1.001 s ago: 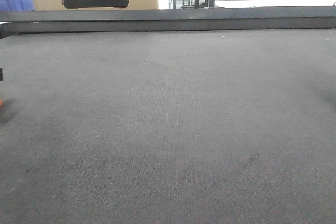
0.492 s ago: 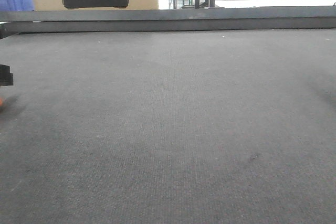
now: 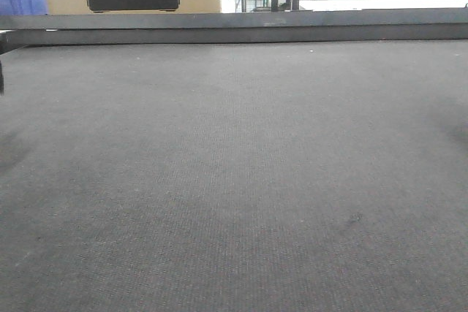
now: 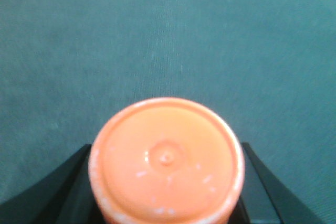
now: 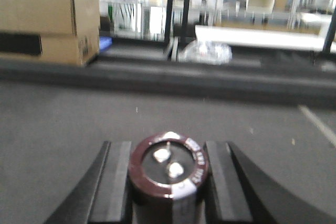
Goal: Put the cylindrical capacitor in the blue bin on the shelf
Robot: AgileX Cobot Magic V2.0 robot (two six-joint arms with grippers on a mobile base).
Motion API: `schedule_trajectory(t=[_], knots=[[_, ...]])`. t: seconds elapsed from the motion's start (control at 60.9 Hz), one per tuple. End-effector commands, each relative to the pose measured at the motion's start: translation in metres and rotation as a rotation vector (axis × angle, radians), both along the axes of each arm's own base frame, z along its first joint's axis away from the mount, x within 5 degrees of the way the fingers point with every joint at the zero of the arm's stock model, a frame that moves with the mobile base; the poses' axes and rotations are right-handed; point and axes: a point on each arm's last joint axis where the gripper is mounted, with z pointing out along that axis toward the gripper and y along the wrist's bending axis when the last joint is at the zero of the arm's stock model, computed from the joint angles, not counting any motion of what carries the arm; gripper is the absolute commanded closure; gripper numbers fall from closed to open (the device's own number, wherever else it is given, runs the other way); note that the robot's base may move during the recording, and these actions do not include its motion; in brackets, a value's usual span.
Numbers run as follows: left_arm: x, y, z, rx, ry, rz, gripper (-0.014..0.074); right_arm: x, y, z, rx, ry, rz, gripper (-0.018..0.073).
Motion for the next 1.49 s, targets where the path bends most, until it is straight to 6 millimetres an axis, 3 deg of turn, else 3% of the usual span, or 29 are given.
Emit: schedule_trajectory(t=[0.0, 0.443, 0.689, 0.935, 1.083, 1.264, 1.477], knots=[[-0.004, -0.002, 0.027, 0.019, 0.007, -0.025, 0.0707, 0.0, 0.0, 0.011, -0.008, 0.059, 0.003, 0.069], [-0.032, 0.005, 0.163, 0.086, 0.089, -0.016, 0.0707, -0.005, 0.0, 0.041, -0.015, 0.228, 0.008, 0.069], [-0.066, 0.011, 0.211, 0.091, 0.062, -0.006, 0.0707, -0.013, 0.0, 0.075, -0.012, 0.267, 0.012, 0.069], [-0.116, 0.021, 0.234, 0.106, -0.01, 0.012, 0.0707, -0.031, 0.008, 0.085, 0.004, 0.244, 0.063, 0.069], [-0.14, 0.025, 0.24, 0.103, -0.042, 0.019, 0.0707, -0.056, 0.009, 0.083, 0.003, 0.203, 0.092, 0.069], [-0.147, 0.026, 0.231, 0.103, -0.043, 0.018, 0.0707, -0.081, 0.006, 0.082, 0.006, 0.145, 0.091, 0.069], [-0.144, 0.026, 0.229, 0.102, -0.058, 0.016, 0.0707, -0.087, 0.006, 0.084, 0.007, 0.126, 0.092, 0.069]])
